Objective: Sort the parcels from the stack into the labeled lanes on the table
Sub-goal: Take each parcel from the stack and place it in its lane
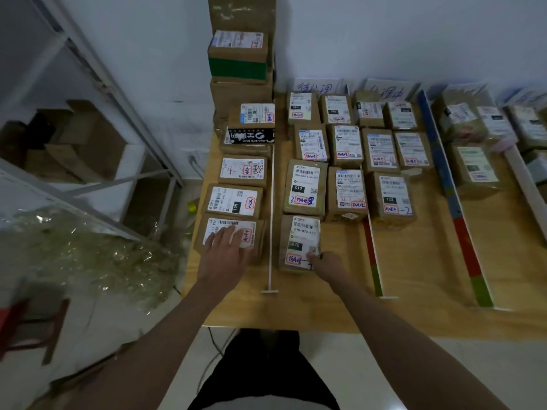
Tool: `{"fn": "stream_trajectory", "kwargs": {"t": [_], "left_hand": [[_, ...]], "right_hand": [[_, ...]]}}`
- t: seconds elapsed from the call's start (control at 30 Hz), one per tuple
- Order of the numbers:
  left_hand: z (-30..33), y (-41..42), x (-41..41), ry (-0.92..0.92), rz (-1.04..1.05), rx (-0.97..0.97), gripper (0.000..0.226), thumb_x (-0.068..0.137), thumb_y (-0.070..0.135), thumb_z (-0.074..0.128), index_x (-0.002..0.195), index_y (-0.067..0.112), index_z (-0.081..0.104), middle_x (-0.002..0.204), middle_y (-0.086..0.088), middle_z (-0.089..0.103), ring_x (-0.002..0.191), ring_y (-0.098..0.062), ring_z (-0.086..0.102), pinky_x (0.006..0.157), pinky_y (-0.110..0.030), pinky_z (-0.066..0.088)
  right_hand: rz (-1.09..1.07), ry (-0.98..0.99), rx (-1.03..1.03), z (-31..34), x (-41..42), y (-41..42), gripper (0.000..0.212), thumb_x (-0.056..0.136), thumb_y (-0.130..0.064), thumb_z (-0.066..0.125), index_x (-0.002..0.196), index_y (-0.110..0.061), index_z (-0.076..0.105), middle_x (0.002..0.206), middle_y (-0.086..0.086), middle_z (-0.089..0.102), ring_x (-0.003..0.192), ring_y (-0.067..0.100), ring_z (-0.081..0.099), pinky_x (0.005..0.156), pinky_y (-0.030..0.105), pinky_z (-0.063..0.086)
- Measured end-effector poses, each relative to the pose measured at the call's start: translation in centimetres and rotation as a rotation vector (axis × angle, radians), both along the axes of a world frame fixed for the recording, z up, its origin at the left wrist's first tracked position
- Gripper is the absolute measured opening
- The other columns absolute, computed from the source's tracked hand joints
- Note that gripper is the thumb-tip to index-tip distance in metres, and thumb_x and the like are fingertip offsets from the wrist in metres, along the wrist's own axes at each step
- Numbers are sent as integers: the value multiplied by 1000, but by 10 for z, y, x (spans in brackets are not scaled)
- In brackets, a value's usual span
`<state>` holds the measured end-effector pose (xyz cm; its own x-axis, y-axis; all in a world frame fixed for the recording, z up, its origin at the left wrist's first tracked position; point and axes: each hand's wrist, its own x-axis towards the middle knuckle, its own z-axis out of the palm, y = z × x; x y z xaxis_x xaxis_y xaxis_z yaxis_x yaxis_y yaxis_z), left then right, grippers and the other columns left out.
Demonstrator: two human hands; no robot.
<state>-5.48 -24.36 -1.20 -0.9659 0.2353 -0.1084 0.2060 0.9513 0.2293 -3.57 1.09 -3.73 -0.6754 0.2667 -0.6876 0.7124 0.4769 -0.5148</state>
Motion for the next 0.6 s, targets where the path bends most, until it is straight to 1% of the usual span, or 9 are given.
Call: {"fn": "stream_trajectory", "kwargs": {"t": [0.07,0.1,0.13,0.2,0.3,0.4,0.47,0.53,0.6], "left_hand": [[5,-2,3,-2,13,-23,50,102,44,41,143,17,45,148,-6,45,141,-25,36,119,-46,25],[7,-3,4,4,20,-20,49,102,43,42,144,17,45,148,-6,45,140,-25,36,119,-46,26],[8,-4,5,14,26,-14,49,102,42,43,143,17,46,147,-6,46,140,-25,38,119,-45,27],[12,-7,4,30,35,-15,48,101,42,45,141,15,48,146,-7,47,138,-25,40,116,-45,30],[16,-13,0,33,66,-27,48,101,41,44,140,14,50,145,-8,48,136,-26,42,115,-44,31],[16,-24,-5,17,120,-26,48,100,40,44,140,14,49,145,-8,47,135,-28,42,115,-45,31],[15,-34,-7,27,136,-15,46,99,39,46,138,14,50,143,-8,49,132,-29,44,114,-47,33],[13,-44,-9,29,157,3,44,99,37,49,136,14,51,140,-8,50,131,-30,45,114,-48,33],[9,-54,-14,19,162,9,44,99,36,49,137,16,49,138,-7,51,130,-29,45,113,-48,32]], "right_hand": [[19,-2,29,0,-3,0,41,102,-32,50,118,5,61,104,13,63,88,23,59,72,33,49],[36,-1,60,1,-4,0,43,102,-34,50,119,4,59,108,13,62,93,25,59,75,34,50],[56,9,112,4,-4,1,46,101,-37,49,122,3,56,115,15,60,101,28,59,82,38,52],[84,58,226,12,-5,2,50,101,-40,48,130,1,48,128,19,52,115,32,54,95,44,49],[152,227,348,27,-9,2,50,102,-34,47,138,-1,39,137,17,45,129,31,43,107,47,41],[201,421,442,41,-18,-4,47,99,-33,52,138,-9,40,138,11,46,128,27,44,106,44,42],[261,456,458,46,-26,-15,50,99,-33,51,142,-11,37,143,9,43,131,25,42,106,42,42],[322,457,437,50,-32,-32,53,101,-30,48,147,-10,33,148,9,39,137,26,36,110,42,39],[392,497,434,49,-38,-53,49,100,-26,46,145,-10,35,145,10,42,135,25,38,111,42,37]]}}
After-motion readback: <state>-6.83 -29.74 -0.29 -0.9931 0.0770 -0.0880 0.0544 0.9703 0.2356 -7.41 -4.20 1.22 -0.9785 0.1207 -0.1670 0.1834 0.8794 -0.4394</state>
